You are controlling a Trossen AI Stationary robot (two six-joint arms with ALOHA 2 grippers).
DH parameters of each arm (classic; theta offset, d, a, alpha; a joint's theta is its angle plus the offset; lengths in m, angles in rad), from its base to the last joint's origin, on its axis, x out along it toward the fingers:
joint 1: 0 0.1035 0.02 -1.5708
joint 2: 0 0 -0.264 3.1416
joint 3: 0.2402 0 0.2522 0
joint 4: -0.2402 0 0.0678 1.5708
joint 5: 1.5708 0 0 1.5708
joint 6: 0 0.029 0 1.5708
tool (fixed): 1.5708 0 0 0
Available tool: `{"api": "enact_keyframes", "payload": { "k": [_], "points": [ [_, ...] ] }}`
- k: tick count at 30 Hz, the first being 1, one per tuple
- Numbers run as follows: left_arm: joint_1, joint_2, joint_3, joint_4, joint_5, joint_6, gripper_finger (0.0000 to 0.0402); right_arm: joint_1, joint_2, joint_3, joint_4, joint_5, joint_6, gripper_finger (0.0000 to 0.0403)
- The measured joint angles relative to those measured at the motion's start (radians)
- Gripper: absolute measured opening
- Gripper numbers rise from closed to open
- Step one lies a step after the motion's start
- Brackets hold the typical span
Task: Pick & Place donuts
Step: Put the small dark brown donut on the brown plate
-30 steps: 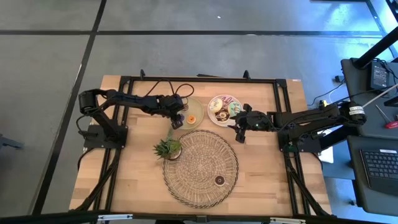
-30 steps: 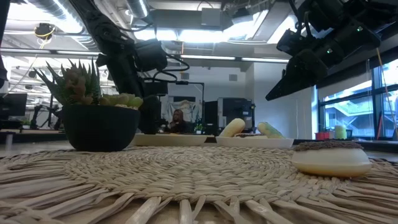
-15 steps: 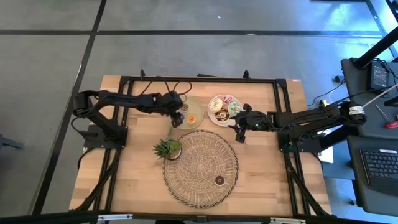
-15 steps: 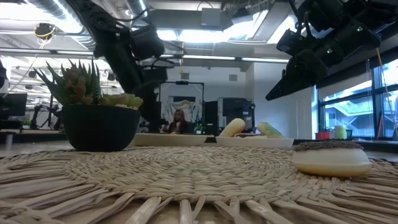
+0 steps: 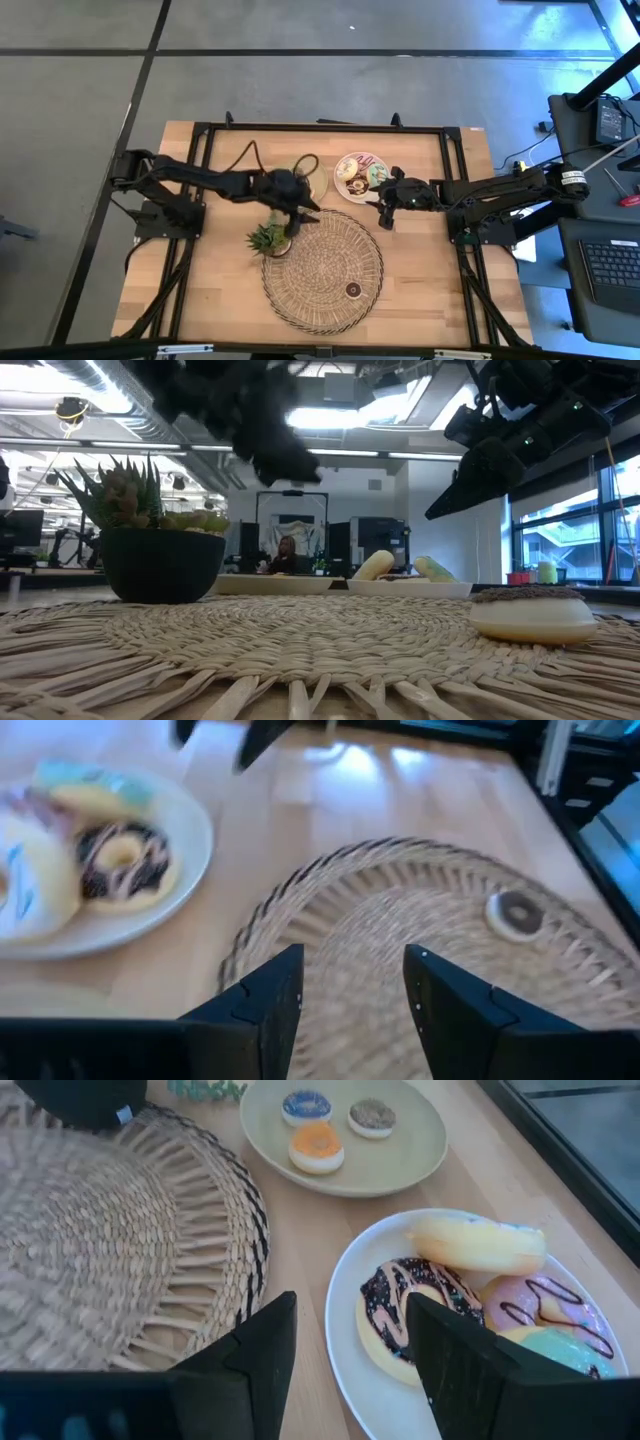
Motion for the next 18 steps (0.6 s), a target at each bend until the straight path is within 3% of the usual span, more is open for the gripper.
{"api": "enact_keyframes", "payload": {
  "k": [7, 12, 18],
  "points": [
    [-0.176, 0.094, 0.163, -0.048, -0.076, -0.004, 0.0169, 0.0, 0.0, 0.0, 0.012, 0.0, 0.011, 0.0191],
    [-0.26, 0.255, 0.307, -0.055, -0.134, -0.003, 0.0167, 0.0, 0.0, 0.0, 0.006, 0.0, 0.023, 0.0191],
    [-0.333, 0.461, 0.465, -0.058, -0.111, 0.021, 0.0171, 0.0, 0.0, 0.0, 0.005, 0.0, 0.026, 0.0191]
  ]
}}
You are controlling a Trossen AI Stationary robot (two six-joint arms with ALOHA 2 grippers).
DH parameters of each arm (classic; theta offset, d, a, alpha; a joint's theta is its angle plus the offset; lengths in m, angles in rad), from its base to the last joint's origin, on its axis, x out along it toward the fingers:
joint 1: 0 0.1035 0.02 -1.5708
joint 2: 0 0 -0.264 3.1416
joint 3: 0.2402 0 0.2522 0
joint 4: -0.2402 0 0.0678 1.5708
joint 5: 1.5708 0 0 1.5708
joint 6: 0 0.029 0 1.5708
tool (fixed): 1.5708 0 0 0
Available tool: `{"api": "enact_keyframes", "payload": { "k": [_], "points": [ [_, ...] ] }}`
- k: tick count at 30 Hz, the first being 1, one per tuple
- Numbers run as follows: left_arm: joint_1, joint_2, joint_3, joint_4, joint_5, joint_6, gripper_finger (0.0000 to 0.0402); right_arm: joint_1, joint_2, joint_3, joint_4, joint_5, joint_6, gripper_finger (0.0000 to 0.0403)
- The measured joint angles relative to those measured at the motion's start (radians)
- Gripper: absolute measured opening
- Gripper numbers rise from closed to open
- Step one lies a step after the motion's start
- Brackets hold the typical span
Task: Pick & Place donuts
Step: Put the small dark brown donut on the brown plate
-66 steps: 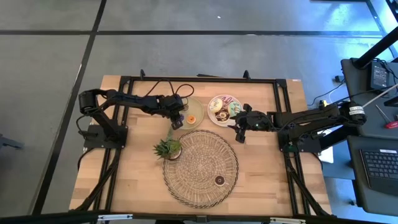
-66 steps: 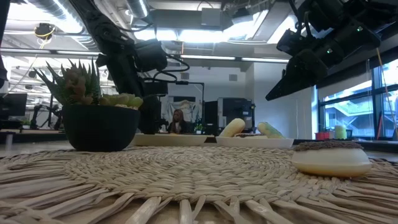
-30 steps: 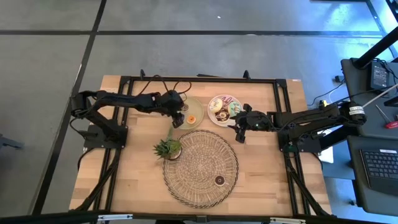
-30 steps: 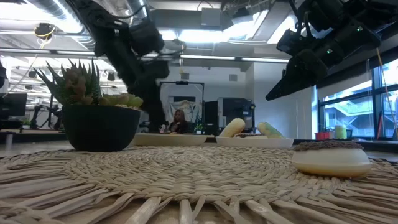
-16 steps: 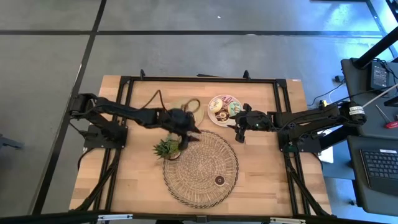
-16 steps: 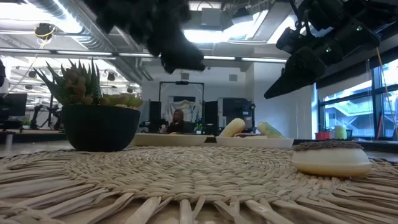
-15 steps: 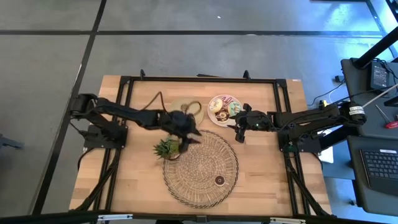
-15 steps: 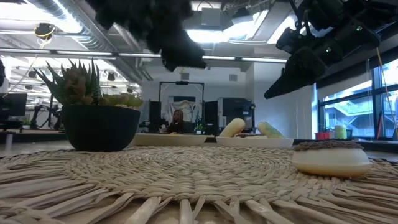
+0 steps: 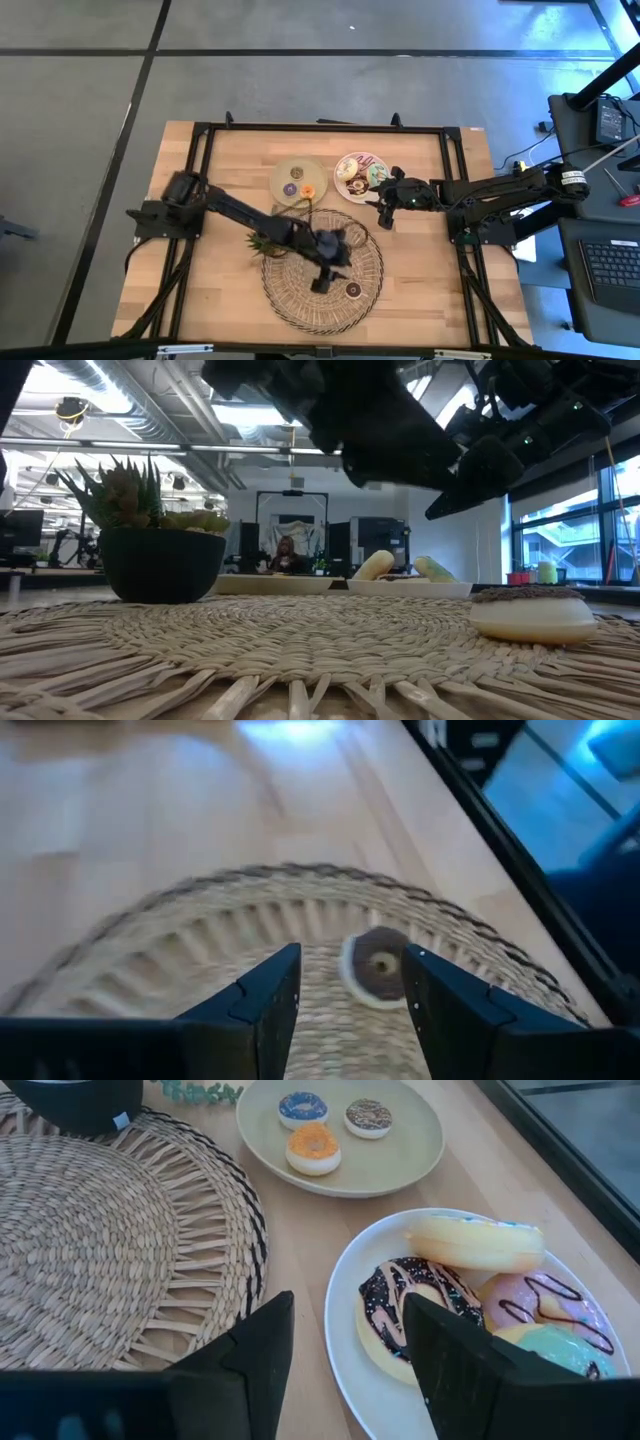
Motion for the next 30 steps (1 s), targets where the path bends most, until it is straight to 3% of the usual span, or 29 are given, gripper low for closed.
{"api": "enact_keyframes", "payload": {
  "k": [12, 22, 30],
  "points": [
    [-0.06, 0.21, 0.157, -0.005, -0.065, 0.004, 0.017, 0.0, 0.0, 0.0, -0.02, 0.0, 0.002, 0.0191],
    [-0.054, 0.218, 0.159, -0.027, -0.115, 0.004, 0.0166, 0.0, 0.0, 0.0, -0.02, 0.0, 0.003, 0.0191],
    [-0.054, 0.262, 0.159, -0.004, -0.079, -0.049, 0.0168, 0.0, 0.0, 0.0, -0.022, 0.0, 0.003, 0.0191]
  ]
}}
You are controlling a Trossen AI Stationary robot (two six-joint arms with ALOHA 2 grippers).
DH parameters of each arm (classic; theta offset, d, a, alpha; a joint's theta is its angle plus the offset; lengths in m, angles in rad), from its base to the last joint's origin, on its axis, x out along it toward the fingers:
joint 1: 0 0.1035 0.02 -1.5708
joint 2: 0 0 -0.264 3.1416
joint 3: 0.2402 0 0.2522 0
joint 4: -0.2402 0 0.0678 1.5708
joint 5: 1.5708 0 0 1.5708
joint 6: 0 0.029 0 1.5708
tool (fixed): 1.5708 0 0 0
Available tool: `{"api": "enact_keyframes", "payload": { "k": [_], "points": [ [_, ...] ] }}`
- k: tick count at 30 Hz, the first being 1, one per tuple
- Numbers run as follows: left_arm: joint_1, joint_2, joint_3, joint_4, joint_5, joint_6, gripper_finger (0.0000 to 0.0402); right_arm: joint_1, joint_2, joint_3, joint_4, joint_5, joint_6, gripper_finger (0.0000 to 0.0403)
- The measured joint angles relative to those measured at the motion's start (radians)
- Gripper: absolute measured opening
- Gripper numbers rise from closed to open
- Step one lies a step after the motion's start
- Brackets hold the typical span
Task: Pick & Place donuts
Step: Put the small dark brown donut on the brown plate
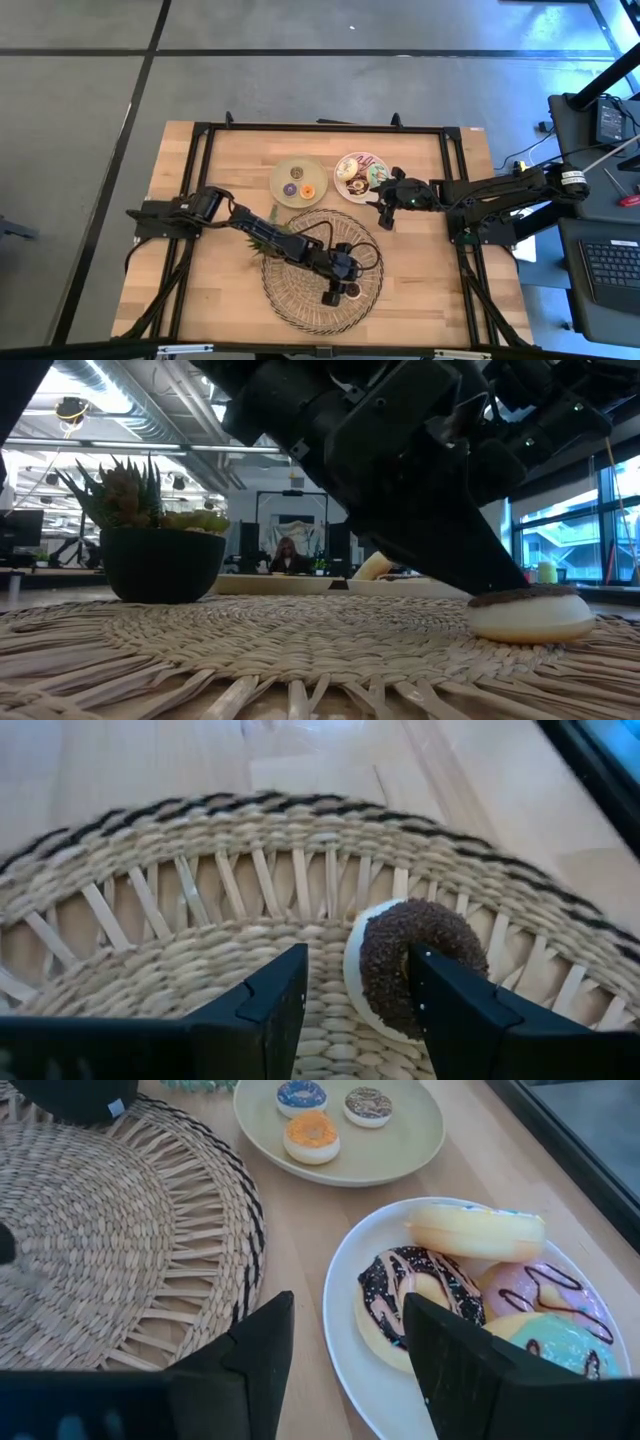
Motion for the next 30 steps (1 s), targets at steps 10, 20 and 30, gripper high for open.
{"api": "enact_keyframes", "payload": {
  "k": [10, 20, 30],
  "points": [
    [-0.001, 0.0, 0.0, 0.002, 0.002, -0.003, 0.0168, 0.0, 0.0, 0.0, -0.007, 0.0, 0.002, 0.0191],
    [-0.001, 0.0, 0.0, 0.003, 0.007, -0.024, 0.0135, 0.0, 0.0, 0.0, -0.01, 0.0, 0.001, 0.0191],
    [-0.001, -0.014, -0.002, -0.012, 0.054, -0.015, 0.0024, 0.0, 0.0, 0.0, -0.019, 0.0, 0.001, 0.0191]
  ]
}}
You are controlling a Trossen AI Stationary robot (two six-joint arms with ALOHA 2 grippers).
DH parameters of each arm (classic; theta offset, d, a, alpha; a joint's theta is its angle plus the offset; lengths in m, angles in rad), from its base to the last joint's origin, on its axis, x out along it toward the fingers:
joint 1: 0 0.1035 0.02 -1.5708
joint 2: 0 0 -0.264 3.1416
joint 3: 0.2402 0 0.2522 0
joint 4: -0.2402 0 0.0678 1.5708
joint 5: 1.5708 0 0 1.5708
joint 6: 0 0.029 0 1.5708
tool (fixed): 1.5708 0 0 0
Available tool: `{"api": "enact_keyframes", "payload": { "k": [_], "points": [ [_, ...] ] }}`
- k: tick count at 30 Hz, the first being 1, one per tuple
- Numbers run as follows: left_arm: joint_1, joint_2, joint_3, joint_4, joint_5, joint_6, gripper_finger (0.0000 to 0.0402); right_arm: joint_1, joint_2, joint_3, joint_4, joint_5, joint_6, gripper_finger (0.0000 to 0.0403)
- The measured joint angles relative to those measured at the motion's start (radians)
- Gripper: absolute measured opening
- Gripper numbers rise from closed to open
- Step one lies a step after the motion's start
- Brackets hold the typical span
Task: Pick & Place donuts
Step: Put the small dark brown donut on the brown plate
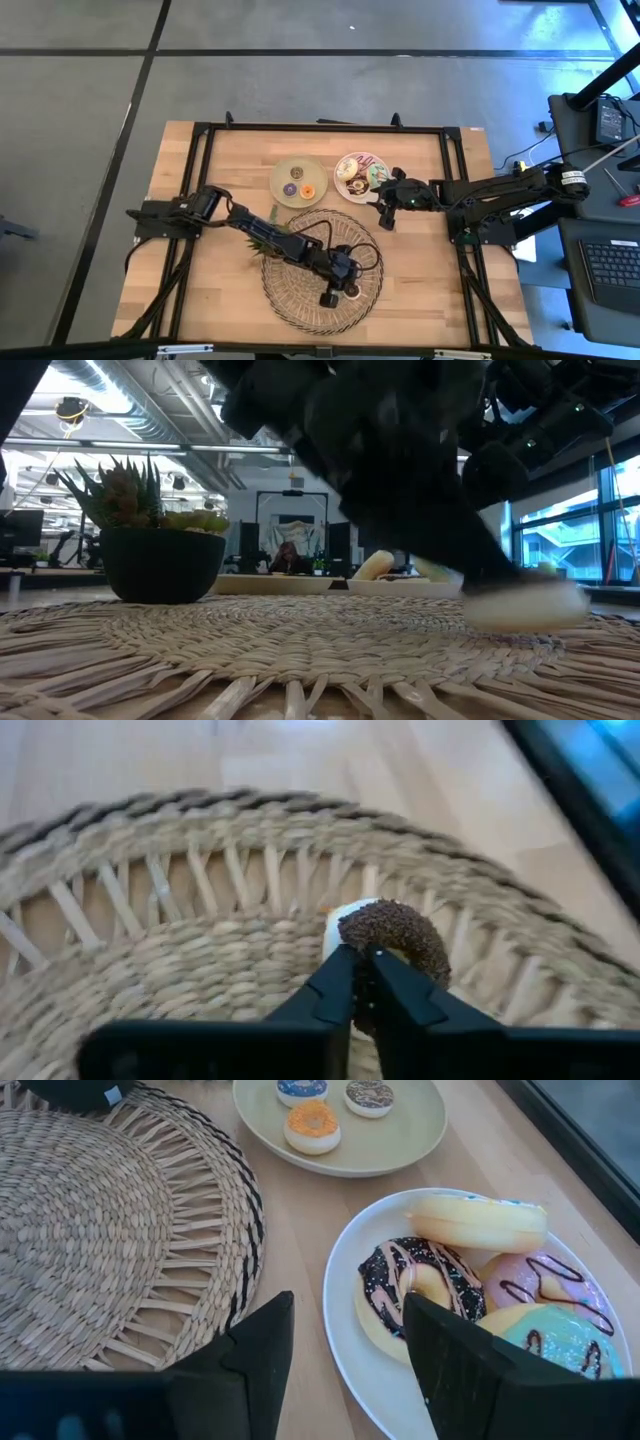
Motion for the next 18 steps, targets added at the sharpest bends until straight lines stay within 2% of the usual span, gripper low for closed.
{"api": "enact_keyframes", "payload": {
  "k": [2, 5, 11, 14, 18],
  "points": [
    [0.002, -0.027, 0.0, -0.018, 0.019, 0.025, 0.0009, 0.0, 0.0, 0.0, -0.005, 0.0, 0.0, 0.0191],
    [0.013, -0.108, 0.001, -0.112, -0.001, 0.086, 0.0008, 0.0, 0.0, 0.0, -0.007, 0.0, 0.0, 0.0191],
    [0.094, -0.311, -0.011, -0.471, -0.245, 0.129, 0.0005, 0.0, 0.0, 0.0, -0.006, 0.0, 0.0, 0.0191],
    [0.164, -0.414, -0.065, -0.54, -0.331, 0.128, 0.0004, 0.0, 0.0, 0.0, -0.006, 0.0, 0.0, 0.0191],
    [0.286, -0.526, -0.196, -0.526, -0.333, 0.098, 0.0004, 0.0, 0.0, 0.0, -0.005, 0.0, -0.032, 0.0191]
  ]
}}
